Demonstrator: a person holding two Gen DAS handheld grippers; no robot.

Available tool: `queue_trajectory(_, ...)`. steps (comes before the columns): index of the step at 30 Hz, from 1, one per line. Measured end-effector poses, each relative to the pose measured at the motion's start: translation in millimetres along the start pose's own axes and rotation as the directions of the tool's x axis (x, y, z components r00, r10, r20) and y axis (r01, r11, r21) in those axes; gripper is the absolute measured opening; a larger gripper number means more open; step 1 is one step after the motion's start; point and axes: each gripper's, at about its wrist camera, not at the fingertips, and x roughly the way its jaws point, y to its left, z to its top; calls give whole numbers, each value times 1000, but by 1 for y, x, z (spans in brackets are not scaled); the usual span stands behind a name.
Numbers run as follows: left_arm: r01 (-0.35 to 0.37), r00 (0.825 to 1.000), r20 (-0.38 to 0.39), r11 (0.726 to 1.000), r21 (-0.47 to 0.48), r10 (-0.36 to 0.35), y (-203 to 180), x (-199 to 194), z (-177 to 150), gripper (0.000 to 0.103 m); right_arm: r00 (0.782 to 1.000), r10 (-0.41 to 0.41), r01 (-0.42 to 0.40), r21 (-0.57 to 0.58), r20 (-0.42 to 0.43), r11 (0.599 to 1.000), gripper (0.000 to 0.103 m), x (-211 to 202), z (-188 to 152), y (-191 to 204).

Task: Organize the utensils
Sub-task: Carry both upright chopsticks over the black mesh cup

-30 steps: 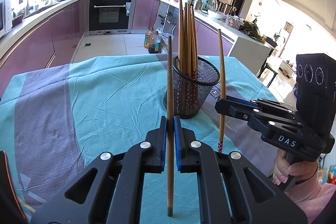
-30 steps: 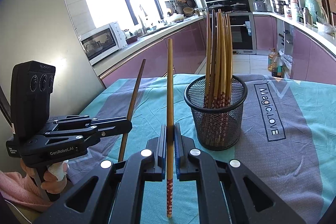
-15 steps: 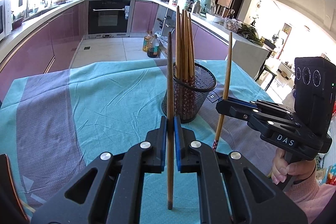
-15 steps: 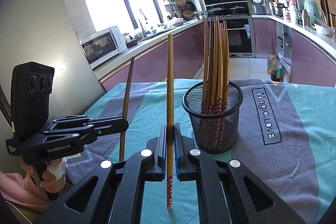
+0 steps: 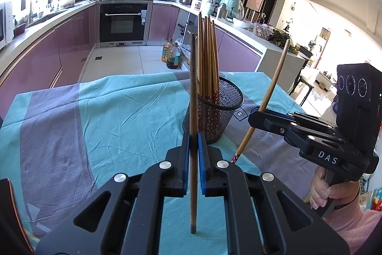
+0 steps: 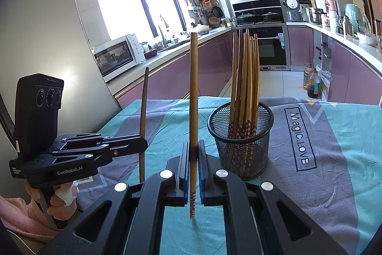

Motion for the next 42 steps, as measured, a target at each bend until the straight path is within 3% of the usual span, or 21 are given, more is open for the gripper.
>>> queue_trajectory(42, 11, 999, 44, 1000, 6, -12, -3, -10, 11, 8, 999, -13, 14, -30, 37, 999, 6, -12, 14, 1)
